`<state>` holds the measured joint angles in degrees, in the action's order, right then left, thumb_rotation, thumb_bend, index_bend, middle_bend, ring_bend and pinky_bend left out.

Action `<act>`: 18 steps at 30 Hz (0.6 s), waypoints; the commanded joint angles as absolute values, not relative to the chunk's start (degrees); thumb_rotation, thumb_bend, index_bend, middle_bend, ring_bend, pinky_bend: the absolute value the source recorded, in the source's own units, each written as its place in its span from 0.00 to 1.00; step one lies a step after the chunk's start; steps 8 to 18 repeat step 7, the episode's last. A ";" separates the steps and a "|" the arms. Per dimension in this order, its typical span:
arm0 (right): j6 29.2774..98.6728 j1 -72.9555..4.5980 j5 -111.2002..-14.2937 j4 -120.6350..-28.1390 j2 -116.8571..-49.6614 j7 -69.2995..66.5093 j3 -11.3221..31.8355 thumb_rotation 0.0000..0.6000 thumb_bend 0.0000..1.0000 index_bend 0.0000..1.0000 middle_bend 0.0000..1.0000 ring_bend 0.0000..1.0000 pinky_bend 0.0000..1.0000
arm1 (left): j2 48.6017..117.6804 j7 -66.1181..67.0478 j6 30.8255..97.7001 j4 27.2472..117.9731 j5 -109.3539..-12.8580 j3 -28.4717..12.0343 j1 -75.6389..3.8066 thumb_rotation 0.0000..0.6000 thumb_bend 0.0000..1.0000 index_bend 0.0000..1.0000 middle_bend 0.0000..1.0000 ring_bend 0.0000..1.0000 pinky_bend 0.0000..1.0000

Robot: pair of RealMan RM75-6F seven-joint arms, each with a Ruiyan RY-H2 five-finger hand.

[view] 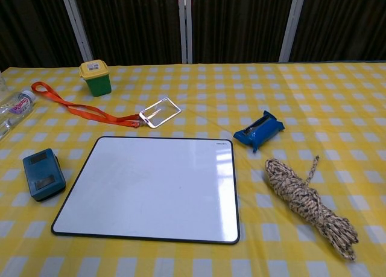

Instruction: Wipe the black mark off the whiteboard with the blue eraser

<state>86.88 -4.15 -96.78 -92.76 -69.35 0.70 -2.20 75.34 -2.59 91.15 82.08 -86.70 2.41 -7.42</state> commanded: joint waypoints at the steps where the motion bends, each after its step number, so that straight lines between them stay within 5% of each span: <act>1: 87.12 -4.08 -96.96 -92.80 -69.40 0.67 -2.22 1.00 0.07 0.00 0.00 0.00 0.00 | 75.25 -2.11 90.21 82.15 -86.19 2.56 -6.96 1.00 0.20 0.00 0.00 0.00 0.00; 18: 88.69 -3.79 -97.72 -92.43 -69.89 0.26 -1.84 1.00 0.07 0.00 0.00 0.00 0.00 | 74.74 -3.35 90.55 82.81 -86.30 1.98 -6.40 1.00 0.20 0.00 0.00 0.00 0.00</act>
